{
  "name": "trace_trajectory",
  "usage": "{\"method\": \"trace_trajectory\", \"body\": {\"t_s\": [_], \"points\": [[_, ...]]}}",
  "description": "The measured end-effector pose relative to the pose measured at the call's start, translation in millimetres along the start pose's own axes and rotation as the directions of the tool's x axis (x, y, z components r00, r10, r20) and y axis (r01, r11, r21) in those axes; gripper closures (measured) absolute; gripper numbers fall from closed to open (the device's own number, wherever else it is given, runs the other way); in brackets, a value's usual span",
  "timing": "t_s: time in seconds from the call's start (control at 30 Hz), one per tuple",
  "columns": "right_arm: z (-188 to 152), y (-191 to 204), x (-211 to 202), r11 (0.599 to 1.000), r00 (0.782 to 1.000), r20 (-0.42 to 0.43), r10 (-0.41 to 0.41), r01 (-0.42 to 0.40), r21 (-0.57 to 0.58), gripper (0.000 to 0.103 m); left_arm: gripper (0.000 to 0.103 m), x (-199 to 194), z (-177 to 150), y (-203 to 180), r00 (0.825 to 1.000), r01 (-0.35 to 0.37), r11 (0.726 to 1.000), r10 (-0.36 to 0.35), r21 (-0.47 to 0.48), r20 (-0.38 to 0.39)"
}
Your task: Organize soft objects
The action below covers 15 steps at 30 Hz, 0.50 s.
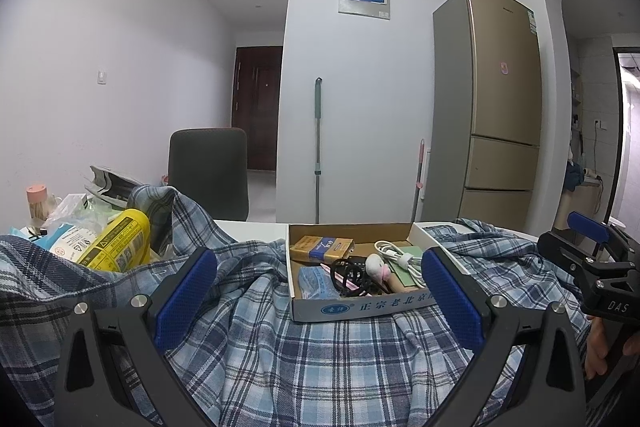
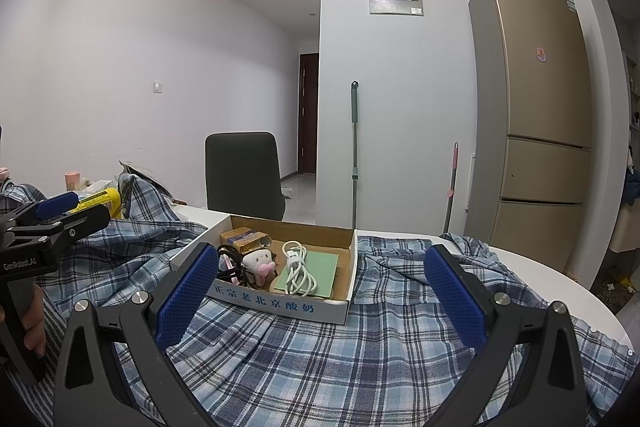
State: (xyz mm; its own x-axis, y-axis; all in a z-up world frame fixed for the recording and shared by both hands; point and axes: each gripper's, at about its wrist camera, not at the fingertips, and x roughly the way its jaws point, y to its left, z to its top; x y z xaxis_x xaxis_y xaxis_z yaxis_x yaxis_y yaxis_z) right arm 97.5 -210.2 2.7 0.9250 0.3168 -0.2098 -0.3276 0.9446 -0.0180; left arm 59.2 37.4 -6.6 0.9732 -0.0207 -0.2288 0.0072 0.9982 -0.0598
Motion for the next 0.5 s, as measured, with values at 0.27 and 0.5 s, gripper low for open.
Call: {"method": "trace_trajectory", "body": {"t_s": [0.27, 0.5], "points": [[0.0, 0.0, 0.0, 1.000, 1.000, 0.000, 0.000, 0.000, 0.000, 0.000, 0.000, -0.3, -0.4, -0.4, 1.000, 0.001, 1.000, -0.001, 0.002, -0.001], [0.2, 0.2, 0.0, 1.000, 1.000, 0.000, 0.000, 0.000, -0.001, 0.000, 0.000, -0.8, 0.0, -1.3, 1.000, 0.002, 1.000, -0.002, 0.003, -0.002]]}}
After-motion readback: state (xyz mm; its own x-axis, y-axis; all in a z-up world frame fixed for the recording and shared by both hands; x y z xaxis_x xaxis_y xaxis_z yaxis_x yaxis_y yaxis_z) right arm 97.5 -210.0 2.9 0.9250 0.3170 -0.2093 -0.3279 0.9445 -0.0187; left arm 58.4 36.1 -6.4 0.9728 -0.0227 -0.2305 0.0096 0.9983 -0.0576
